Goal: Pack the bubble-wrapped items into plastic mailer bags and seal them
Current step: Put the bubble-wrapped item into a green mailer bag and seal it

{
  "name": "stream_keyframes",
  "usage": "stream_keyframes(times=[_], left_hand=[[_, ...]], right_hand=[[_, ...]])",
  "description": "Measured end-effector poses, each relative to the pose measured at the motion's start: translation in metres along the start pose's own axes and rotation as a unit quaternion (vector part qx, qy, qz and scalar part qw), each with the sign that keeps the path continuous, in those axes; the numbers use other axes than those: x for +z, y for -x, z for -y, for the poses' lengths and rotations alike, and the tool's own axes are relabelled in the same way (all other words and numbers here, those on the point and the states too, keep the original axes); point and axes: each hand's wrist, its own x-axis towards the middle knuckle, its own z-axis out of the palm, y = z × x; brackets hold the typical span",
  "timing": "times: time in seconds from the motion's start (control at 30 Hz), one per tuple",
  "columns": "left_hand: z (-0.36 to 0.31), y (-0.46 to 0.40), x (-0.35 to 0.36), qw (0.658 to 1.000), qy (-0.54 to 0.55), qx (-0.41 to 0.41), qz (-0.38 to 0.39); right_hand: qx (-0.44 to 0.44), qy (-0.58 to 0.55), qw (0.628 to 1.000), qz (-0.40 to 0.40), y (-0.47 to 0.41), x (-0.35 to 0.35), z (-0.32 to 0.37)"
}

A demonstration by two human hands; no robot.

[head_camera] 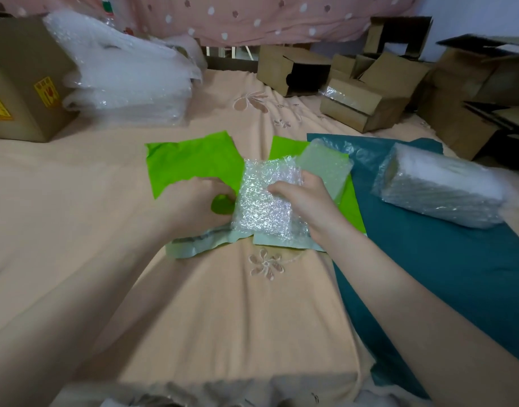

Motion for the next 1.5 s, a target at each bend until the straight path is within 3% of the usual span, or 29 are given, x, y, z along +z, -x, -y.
stream_keyframes(times=[0.27,0.43,0.6,0.77,0.97,1.2,1.37,1.5], left_hand=[[0.005,-0.004,-0.001,0.999,-0.018,-0.03,-0.039],[0.005,-0.009,-0.016,0.984,0.043,-0.079,-0.154],[-0.008,-0.014,-0.025,0.967,0.081,-0.052,-0.235],[-0.023,-0.018,-0.031,0.962,0.112,-0.029,-0.245],[-0.034,-0.025,-0.045,0.957,0.14,-0.026,-0.254],[-0.033,-0.024,-0.026,0.967,0.156,-0.053,-0.194],[-0.035,-0.026,-0.014,0.953,0.254,-0.091,-0.136],[-0.033,-0.025,-0.012,0.954,0.239,-0.095,-0.153]], right_hand=[[0.007,-0.004,1.0,-0.006,-0.002,0.001,0.002],[-0.003,-0.016,1.0,-0.002,-0.002,0.0,0.008],[-0.012,-0.047,0.998,-0.045,-0.001,0.004,0.016],[-0.036,-0.086,0.99,-0.105,-0.003,0.007,0.029],[-0.053,-0.116,0.985,-0.118,-0.012,-0.006,0.055],[-0.062,-0.141,0.975,-0.162,-0.011,-0.021,0.051],[-0.056,-0.063,0.987,-0.136,-0.007,-0.011,0.035],[-0.088,0.015,0.987,-0.13,-0.005,-0.012,0.021]])
